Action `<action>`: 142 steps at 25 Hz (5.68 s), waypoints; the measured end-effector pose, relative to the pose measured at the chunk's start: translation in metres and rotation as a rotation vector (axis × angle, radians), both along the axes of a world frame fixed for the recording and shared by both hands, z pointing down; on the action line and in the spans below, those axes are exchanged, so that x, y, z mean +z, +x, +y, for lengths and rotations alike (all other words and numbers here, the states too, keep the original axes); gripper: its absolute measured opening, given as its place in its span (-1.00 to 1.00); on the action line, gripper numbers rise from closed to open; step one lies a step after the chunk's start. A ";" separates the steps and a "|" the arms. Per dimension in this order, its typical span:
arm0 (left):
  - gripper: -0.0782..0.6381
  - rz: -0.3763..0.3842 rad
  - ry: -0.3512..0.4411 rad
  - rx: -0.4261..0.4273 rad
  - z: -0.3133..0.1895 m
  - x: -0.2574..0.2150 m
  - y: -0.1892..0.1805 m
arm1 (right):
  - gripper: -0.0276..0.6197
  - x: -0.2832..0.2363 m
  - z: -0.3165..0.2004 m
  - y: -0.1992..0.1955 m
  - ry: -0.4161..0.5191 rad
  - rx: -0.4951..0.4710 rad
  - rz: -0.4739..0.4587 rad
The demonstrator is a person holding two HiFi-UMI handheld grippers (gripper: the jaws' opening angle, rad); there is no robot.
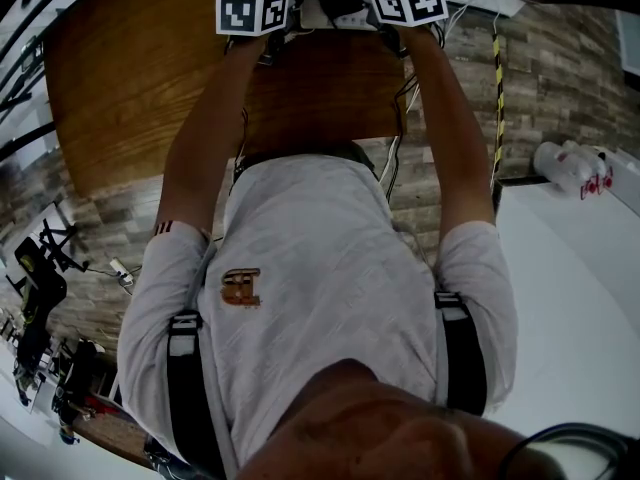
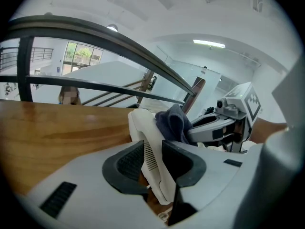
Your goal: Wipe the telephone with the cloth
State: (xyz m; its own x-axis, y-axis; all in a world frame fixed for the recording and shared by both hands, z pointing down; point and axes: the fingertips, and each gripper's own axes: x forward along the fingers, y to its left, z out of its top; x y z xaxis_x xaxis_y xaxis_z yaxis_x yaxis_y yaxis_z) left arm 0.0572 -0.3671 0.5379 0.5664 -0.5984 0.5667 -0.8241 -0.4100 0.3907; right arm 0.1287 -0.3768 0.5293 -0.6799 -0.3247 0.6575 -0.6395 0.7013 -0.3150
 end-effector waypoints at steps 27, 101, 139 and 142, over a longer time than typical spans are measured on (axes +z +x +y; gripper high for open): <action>-0.42 -0.001 -0.002 0.014 -0.003 0.001 0.006 | -0.69 -0.036 0.050 0.013 0.040 0.067 -0.094; -0.67 0.160 0.555 0.049 0.088 -0.207 -0.018 | -0.69 -0.190 0.104 -0.014 0.490 0.150 -0.375; -0.73 0.129 0.823 0.057 0.128 -0.268 -0.037 | -0.70 -0.242 0.163 -0.043 0.769 0.103 -0.471; -0.73 0.128 0.824 0.058 0.130 -0.269 -0.034 | -0.70 -0.242 0.165 -0.040 0.771 0.103 -0.471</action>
State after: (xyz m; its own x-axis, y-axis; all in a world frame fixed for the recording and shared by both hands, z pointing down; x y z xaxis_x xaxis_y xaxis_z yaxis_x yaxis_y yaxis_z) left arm 0.0231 -0.2367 0.2693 0.6393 -0.7610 -0.1106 -0.7626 -0.6459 0.0363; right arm 0.0884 -0.2114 0.2874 -0.7668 -0.6331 -0.1058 -0.6342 0.7727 -0.0266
